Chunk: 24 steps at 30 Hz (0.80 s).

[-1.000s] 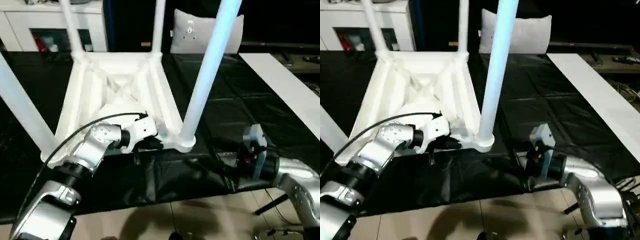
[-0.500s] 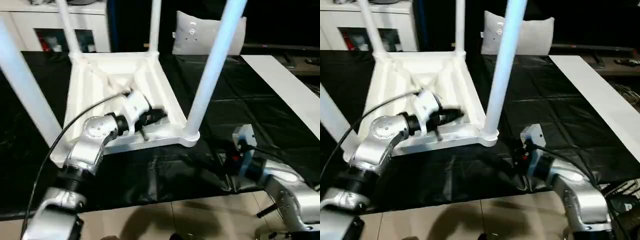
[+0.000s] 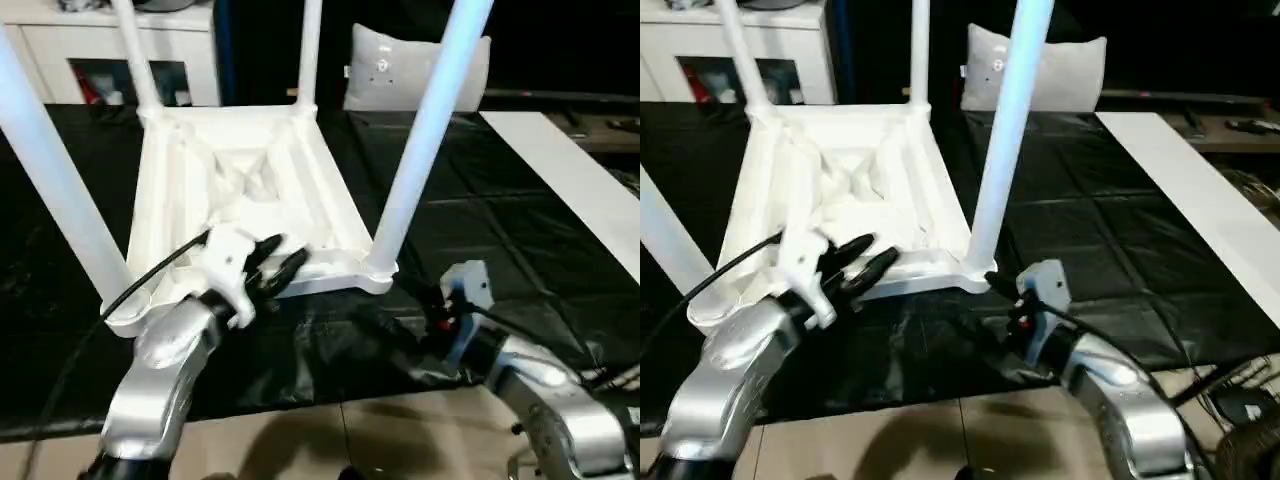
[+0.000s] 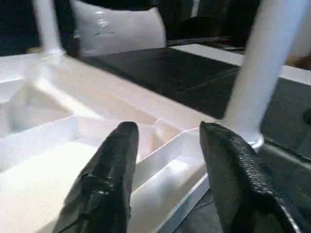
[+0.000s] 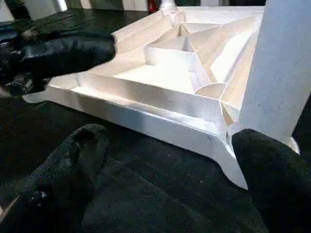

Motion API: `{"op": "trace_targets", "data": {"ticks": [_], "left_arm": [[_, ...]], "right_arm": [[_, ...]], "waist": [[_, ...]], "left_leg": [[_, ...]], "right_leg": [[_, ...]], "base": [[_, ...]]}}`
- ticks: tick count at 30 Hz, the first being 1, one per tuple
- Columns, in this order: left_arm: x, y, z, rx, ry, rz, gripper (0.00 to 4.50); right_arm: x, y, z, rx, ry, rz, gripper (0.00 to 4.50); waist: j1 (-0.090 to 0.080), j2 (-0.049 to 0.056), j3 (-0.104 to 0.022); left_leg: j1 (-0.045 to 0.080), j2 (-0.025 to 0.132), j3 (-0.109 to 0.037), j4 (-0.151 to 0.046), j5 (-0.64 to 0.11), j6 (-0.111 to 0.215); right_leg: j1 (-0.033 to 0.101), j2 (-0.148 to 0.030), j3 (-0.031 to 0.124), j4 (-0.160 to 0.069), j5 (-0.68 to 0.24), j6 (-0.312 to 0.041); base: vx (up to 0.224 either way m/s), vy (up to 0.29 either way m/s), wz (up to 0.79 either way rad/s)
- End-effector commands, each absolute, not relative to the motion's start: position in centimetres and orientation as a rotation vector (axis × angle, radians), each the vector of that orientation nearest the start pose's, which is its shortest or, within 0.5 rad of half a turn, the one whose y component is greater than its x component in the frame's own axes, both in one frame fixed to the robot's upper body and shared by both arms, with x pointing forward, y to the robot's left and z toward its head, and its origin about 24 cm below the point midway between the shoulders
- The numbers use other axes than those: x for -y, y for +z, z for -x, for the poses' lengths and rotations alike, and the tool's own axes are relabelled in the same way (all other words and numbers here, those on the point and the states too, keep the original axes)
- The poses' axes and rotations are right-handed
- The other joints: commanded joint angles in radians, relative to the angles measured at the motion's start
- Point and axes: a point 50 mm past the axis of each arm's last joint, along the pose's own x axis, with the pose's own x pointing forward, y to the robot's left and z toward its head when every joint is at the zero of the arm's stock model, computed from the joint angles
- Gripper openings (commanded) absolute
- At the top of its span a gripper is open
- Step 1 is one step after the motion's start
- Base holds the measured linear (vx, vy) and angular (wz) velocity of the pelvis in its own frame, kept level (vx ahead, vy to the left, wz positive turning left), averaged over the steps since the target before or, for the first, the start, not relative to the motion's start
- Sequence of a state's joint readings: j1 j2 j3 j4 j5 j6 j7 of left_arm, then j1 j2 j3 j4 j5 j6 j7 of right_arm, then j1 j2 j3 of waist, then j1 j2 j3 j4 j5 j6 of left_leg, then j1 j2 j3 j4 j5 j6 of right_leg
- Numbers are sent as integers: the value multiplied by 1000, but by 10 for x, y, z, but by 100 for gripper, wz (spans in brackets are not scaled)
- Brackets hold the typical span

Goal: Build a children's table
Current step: Rotate leg to tighten, then flip table

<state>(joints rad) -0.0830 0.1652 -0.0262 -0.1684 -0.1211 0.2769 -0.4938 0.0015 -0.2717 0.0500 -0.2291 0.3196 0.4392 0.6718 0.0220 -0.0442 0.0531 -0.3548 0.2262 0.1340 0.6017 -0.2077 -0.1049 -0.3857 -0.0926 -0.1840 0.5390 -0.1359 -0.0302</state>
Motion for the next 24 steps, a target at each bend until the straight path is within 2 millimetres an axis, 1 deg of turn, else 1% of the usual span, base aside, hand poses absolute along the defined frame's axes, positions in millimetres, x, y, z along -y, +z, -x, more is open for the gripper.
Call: {"op": "trace_targets", "data": {"ticks": [1, 2, 3, 4, 5, 6, 7, 8, 9, 10, 11, 12, 13, 14, 15, 16, 17, 18, 19, 20, 21, 22, 23, 24], "left_arm": [[-139, 81, -260, -28, -539, -50, 253], [-139, 82, -259, -27, -539, -50, 253], [-140, 81, -258, -40, -534, -49, 274], [-141, 79, -256, -62, -522, -41, 284], [-144, 75, -253, -106, -489, -12, 284], [-146, 74, -251, -113, -482, -6, 295], [-146, 74, -249, -105, -479, -13, 305], [-146, 74, -249, -100, -478, -17, 316], [-148, 73, -247, -93, -466, -19, 325], [-150, 73, -246, -93, -456, -22, 325], [-150, 72, -245, -93, -454, -21, 331], [-152, 73, -244, -82, -449, -20, 339], [-153, 73, -243, -71, -446, -18, 350], [-153, 74, -243, -65, -444, -16, 360], [-156, 73, -240, -77, -435, -15, 365], [-158, 71, -238, -86, -420, -15, 368], [-160, 70, -237, -91, -410, -15, 372], [-161, 69, -235, -96, -396, -12, 382], [-162, 69, -233, -98, -393, -9, 382], [-162, 69, -233, -99, -392, -8, 403], [-162, 69, -232, -99, -390, -7, 408], [-163, 68, -230, -104, -380, -7, 412], [-165, 67, -227, -110, -365, -15, 412], [-169, 66, -224, -119, -335, -42, 433]], "right_arm": [[144, 63, -234, -206, 778, -78, 450], [144, 63, -235, -204, 777, -70, 450], [143, 63, -235, -203, 780, -68, 450], [143, 63, -235, -203, 783, -65, 450], [143, 61, -235, -200, 786, -61, 450], [144, 60, -236, -205, 774, -78, 450], [145, 59, -238, -209, 760, -83, 450], [145, 58, -238, -209, 757, -80, 450], [145, 58, -241, -209, 751, -66, 450], [144, 59, -242, -202, 754, -54, 450], [144, 59, -243, -199, 755, -51, 450], [144, 60, -245, -191, 759, -52, 450], [143, 61, -246, -185, 759, -53, 450], [143, 61, -247, -183, 759, -54, 450], [141, 62, -250, -177, 763, -54, 450], [139, 63, -251, -172, 770, -56, 450], [138, 63, -251, -169, 775, -57, 450], [138, 63, -252, -167, 778, -58, 450], [137, 63, -252, -167, 779, -57, 450], [137, 63, -252, -167, 778, -57, 450], [137, 63, -252, -167, 778, -57, 450], [137, 62, -252, -164, 772, -56, 450], [137, 62, -255, -159, 753, -50, 450], [139, 62, -260, -141, 706, -39, 450]], "waist": [[-7, 30, -36], [-8, 48, -37], [-29, 42, -31], [-26, 46, -23], [-23, 36, -19], [-27, -1, -27], [19, -21, -10], [36, -41, -31], [82, -47, -55], [104, -54, -61], [112, -43, -58], [112, -27, -53], [107, -19, -54], [89, 4, -54], [70, 13, -63], [57, 13, -59], [53, 12, -55], [48, 5, -42], [40, 3, -34], [35, 3, -28], [27, -3, -23], [17, -6, -23], [13, -8, -25], [5, -10, -28]], "left_leg": [[-44, 45, -73, -137, -545, 15], [-42, 73, -103, -167, -620, 7], [-17, 112, -162, -196, -706, 25], [-8, 119, -186, -206, -719, 54], [-24, 94, -169, -192, -696, 75], [28, 22, -65, -85, -551, 67], [45, -81, 8, 66, -234, 77], [-1, -67, 6, 66, -118, 78], [-52, -47, -13, 62, -66, 111], [-66, -52, -28, 79, -76, 147], [-64, -47, -42, 72, -68, 153], [-52, -34, -51, 33, -6, 161], [-36, -25, -43, -1, 32, 167], [-8, -3, -28, -41, 75, 194], [16, 50, -56, -54, 50, 206], [15, 61, -55, -60, -4, 196], [11, 54, -49, -67, -63, 182], [12, 37, -35, -76, -227, 130], [17, 22, -30, -75, -347, 78], [21, 17, -29, -77, -390, 60], [31, 9, -29, -72, -433, 40], [33, 7, -33, -72, -450, 34], [28, 8, -36, -73, -445, 33], [16, 12, -41, -80, -428, 34]], "right_leg": [[87, -46, 6, -48, -490, 22], [94, -29, 22, 1, -390, -9], [63, -7, 50, 75, -226, -75], [48, 2, 68, 115, -241, -121], [55, -6, 90, 114, -253, -126], [8, -35, 142, -5, -426, -150], [-25, -114, 159, -116, -899, -25], [16, -125, 198, -108, -1018, 77], [66, -161, 262, -66, -961, 179], [75, -178, 296, -48, -800, 167], [79, -188, 297, -43, -697, 108], [75, -160, 256, -33, -492, -47], [64, -123, 219, -23, -396, -111], [36, -43, 162, 5, -245, -167], [35, -37, 145, 27, -179, -165], [35, -48, 151, 24, -132, -169], [42, -54, 153, 18, -151, -174], [44, -62, 156, -5, -282, -169], [46, -71, 153, -28, -470, -132], [41, -72, 150, -42, -554, -105], [34, -76, 147, -63, -668, -52], [33, -76, 141, -71, -718, -19], [38, -78, 140, -71, -713, -13], [47, -79, 137, -66, -681, -12]], "base": [[-16, -5, 21], [-16, -38, 49], [5, -88, 61], [5, -88, 61], [38, -157, 71], [89, -183, 54], [89, -183, 54], [123, -150, 5], [65, -104, -4], [65, -104, -4], [15, -60, 11], [0, 0, 0], [0, 0, 0], [0, 0, 0], [-6, 55, -1], [-6, 55, -1], [-19, 61, -3], [-49, 51, -1], [-49, 51, -1], [0, 0, 0], [0, 0, 0], [0, 0, 0], [0, 0, 0], [0, 0, 0]]}}
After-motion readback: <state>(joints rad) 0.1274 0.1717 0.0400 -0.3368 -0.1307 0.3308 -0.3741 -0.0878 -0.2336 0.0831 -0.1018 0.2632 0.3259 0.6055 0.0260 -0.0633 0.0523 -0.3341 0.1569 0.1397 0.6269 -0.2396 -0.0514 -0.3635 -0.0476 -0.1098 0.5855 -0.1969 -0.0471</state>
